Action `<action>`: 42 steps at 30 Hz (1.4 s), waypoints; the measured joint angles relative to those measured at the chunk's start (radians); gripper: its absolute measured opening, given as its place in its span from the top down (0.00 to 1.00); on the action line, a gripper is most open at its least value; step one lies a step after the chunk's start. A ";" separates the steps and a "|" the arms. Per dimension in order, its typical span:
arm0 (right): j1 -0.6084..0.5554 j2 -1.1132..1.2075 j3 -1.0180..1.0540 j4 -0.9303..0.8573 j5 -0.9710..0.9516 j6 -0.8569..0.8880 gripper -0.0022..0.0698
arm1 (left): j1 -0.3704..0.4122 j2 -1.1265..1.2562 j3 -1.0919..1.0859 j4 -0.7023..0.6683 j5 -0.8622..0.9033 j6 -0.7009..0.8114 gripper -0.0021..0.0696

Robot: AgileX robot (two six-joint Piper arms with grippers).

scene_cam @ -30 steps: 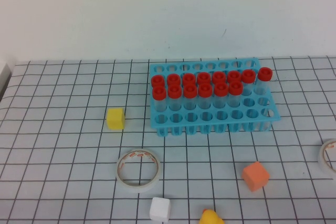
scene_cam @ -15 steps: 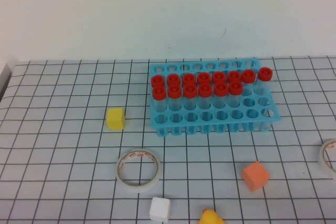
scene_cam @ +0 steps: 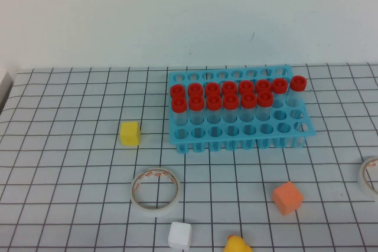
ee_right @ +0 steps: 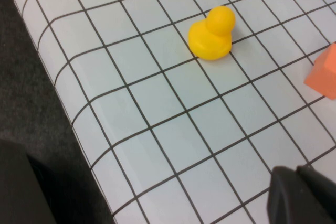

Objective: Place the test tubes

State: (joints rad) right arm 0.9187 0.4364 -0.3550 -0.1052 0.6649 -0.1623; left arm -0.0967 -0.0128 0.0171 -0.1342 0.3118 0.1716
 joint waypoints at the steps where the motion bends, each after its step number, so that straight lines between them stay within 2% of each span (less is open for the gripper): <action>1: 0.000 0.000 0.000 0.000 0.000 0.000 0.97 | 0.000 0.000 0.000 0.000 0.000 0.000 0.97; 6: -0.027 -0.033 0.002 0.018 -0.002 0.000 0.97 | 0.000 0.000 0.000 -0.002 0.001 0.000 0.97; 9: -0.129 -0.058 0.002 0.028 -0.006 -0.009 0.97 | 0.000 0.000 0.000 -0.004 0.001 0.000 0.97; 19: -0.735 -0.213 0.157 0.005 -0.252 -0.033 0.97 | 0.000 0.000 0.000 -0.004 0.001 0.000 0.97; 24: -0.932 -0.356 0.238 0.004 -0.269 -0.033 0.97 | 0.000 0.000 0.000 -0.004 0.001 0.000 0.97; 29: -0.981 -0.448 0.362 -0.015 -0.275 -0.033 0.97 | 0.000 -0.001 0.000 -0.004 0.001 0.000 0.97; 42: -0.981 -0.449 0.371 -0.020 -0.319 -0.026 0.97 | 0.000 -0.001 0.000 -0.006 0.001 0.000 0.97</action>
State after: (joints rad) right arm -0.0626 -0.0130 0.0158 -0.1248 0.3462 -0.1884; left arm -0.0967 -0.0135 0.0171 -0.1404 0.3126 0.1716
